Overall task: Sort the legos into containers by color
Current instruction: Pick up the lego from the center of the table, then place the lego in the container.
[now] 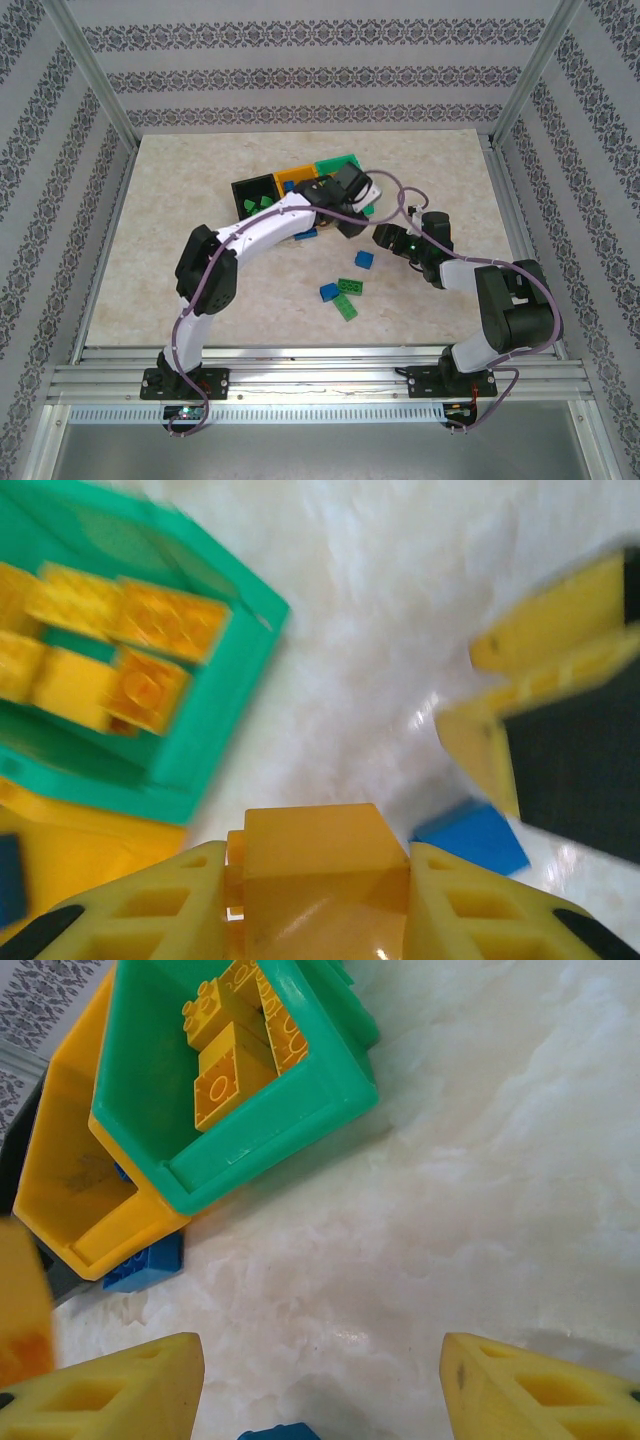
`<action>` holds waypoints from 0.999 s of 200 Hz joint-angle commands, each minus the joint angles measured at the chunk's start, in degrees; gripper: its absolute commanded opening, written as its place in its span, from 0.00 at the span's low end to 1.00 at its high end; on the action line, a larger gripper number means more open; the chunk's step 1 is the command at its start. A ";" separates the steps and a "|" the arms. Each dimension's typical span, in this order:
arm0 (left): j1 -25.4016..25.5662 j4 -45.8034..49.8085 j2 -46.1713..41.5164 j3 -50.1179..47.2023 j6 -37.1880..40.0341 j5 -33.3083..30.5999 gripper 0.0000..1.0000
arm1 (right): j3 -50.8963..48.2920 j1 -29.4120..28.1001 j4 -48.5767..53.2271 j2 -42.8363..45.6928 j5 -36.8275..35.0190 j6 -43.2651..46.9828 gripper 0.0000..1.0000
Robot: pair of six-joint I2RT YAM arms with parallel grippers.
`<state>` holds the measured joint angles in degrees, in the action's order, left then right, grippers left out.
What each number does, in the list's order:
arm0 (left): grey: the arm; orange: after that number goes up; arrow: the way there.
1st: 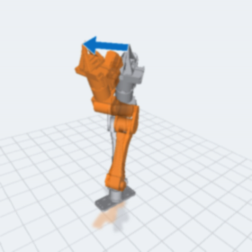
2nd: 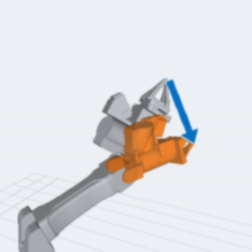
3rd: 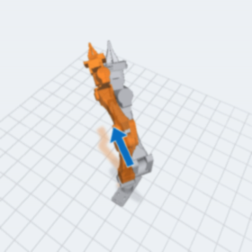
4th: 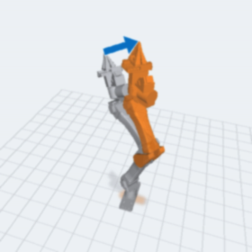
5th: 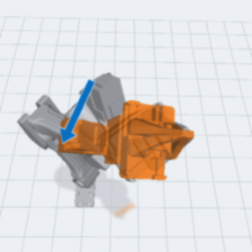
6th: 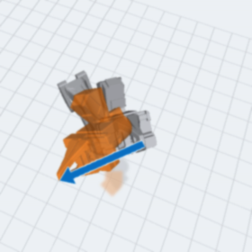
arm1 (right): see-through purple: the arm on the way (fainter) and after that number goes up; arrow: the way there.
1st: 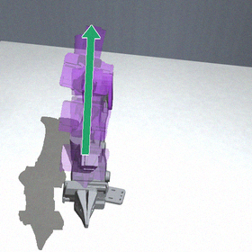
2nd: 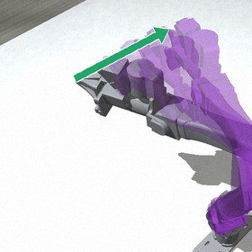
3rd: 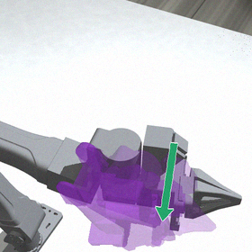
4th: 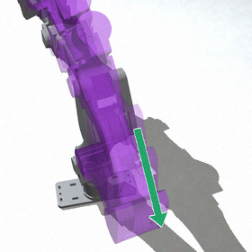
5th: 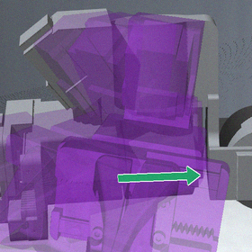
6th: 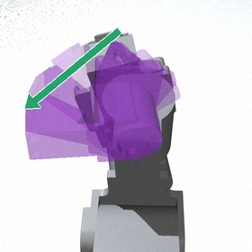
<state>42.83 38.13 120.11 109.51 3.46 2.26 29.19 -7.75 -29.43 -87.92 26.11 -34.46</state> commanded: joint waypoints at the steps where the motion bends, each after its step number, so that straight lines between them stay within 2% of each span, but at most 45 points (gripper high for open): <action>1: -2.09 -0.87 2.42 6.93 0.31 -1.15 0.39 | 0.69 0.72 -1.75 -0.24 1.10 -0.57 0.64; 33: -4.52 -0.68 8.43 17.53 0.14 0.71 0.39 | 0.60 0.85 -1.86 -0.32 1.04 -0.70 0.64; 73: -6.59 2.26 19.75 35.15 0.29 1.81 0.39 | 0.60 1.17 -2.10 -0.46 1.23 -0.96 0.64; 95: -7.21 1.68 23.39 39.43 0.66 -1.25 0.39 | 0.52 1.16 -2.28 -0.53 1.37 -1.04 0.64; 113: -7.83 0.86 24.17 39.27 0.09 -1.54 0.43 | 0.52 1.23 -2.25 -0.35 1.39 -1.05 0.64; 134: -7.94 3.00 24.64 39.11 -1.24 -1.96 0.63 | 0.52 1.31 -2.30 -0.49 1.62 -1.13 0.64; 155: -7.97 6.04 23.38 37.65 -2.84 -1.43 0.70 | 0.68 1.26 -2.56 -1.02 1.96 -1.40 0.64; 160: -7.94 6.40 22.53 36.39 -3.21 -1.45 0.78 | 0.69 1.25 -2.65 -1.17 2.04 -1.53 0.64; 177: -7.94 5.06 17.81 28.52 -4.29 -2.07 0.80 | 0.78 1.30 -3.00 -1.61 2.40 -1.77 0.64; 200: -7.93 -3.59 6.28 8.51 -5.19 -2.49 0.80 | 0.69 1.27 -3.32 -1.75 2.67 -2.02 0.64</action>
<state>35.44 39.42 138.10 132.00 0.56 1.17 29.19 -6.85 -30.37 -89.08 27.20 -35.88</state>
